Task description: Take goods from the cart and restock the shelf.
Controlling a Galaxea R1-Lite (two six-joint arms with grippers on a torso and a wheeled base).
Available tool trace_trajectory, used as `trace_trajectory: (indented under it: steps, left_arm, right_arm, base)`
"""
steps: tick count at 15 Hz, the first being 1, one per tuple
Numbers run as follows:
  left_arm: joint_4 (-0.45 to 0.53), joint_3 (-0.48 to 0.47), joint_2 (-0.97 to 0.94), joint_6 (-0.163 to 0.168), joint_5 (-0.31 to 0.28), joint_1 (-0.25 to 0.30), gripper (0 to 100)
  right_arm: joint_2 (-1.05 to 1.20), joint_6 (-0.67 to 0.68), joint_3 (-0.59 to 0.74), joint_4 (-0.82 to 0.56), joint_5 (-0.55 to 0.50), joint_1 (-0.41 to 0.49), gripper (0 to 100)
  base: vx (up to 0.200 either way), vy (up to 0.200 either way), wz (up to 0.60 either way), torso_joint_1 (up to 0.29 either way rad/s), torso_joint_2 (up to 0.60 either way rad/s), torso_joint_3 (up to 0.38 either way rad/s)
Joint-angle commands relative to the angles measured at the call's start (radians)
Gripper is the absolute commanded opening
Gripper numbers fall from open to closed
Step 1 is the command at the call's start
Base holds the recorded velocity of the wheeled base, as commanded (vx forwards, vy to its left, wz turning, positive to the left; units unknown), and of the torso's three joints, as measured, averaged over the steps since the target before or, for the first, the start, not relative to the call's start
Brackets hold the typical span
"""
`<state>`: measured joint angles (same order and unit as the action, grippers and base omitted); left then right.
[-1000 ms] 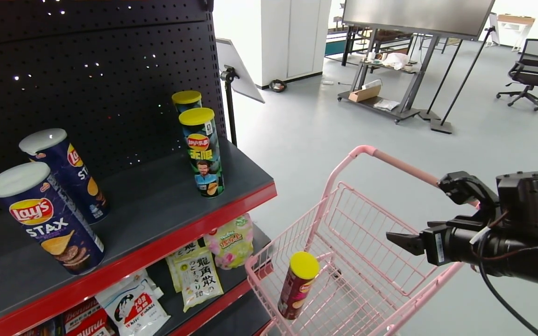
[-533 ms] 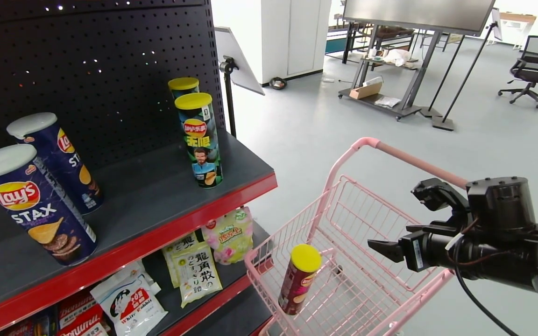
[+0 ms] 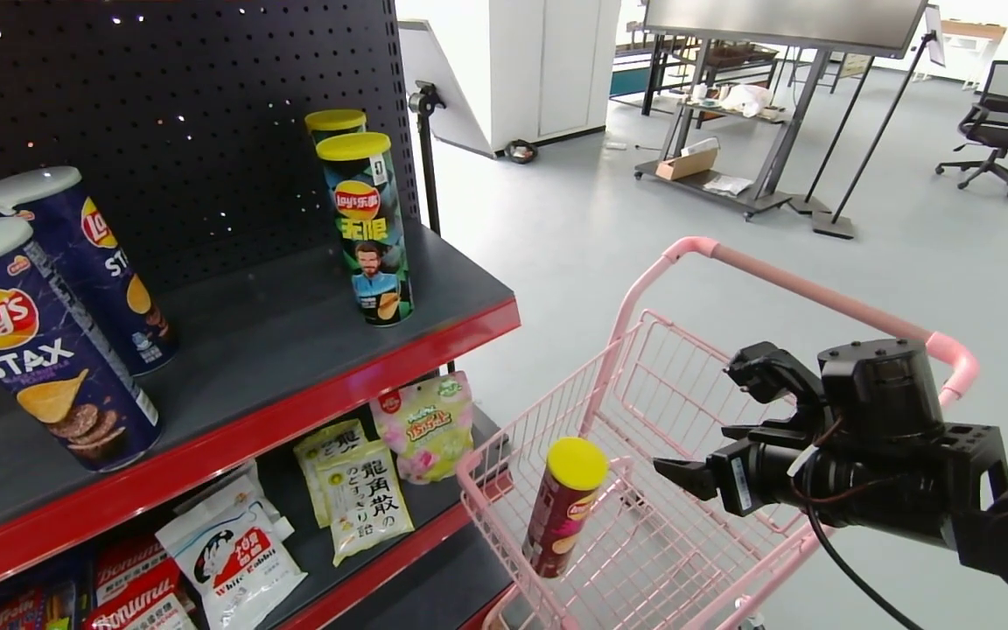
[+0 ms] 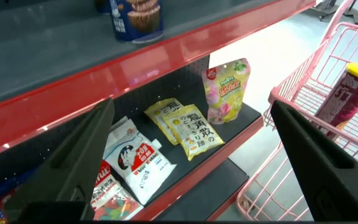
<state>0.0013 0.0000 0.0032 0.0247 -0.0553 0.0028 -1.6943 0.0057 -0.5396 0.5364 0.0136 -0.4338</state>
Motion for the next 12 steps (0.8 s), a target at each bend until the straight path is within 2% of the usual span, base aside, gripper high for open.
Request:
trace_trajectory:
  steps: [1, 7, 10, 11, 12]
  left_arm:
    - [0.000, 0.000, 0.001, 0.000, 0.000, 0.000, 100]
    - [0.000, 0.000, 0.001, 0.001, 0.000, 0.002, 100]
    - [0.000, 0.000, 0.000, 0.000, 0.000, 0.000, 100]
    - [0.000, 0.000, 0.001, 0.000, -0.001, 0.000, 100]
    - [0.000, 0.000, 0.001, 0.000, 0.000, 0.000, 100]
  right_arm:
    - [-0.024, 0.000, -0.011, 0.002, 0.000, -0.029, 100]
    - [-0.033, 0.002, -0.010, 0.010, -0.001, -0.109, 100]
    - [-0.079, 0.115, 0.010, 0.168, -0.012, -0.194, 100]
    - [-0.090, 0.125, 0.013, 0.192, -0.014, -0.198, 100]
    - [-0.143, 0.134, 0.046, 0.278, -0.014, -0.220, 100]
  base:
    - [0.000, 0.000, 0.00, -0.154, 0.37, 0.242]
    - [0.000, 0.000, 0.00, -0.169, 0.47, 0.298]
    - [0.000, 0.000, 0.00, -0.041, 0.12, 0.076]
    - [0.000, 0.000, 0.00, 0.000, 0.00, 0.000]
    - [0.000, 0.000, 0.00, 0.000, 0.00, 0.000]
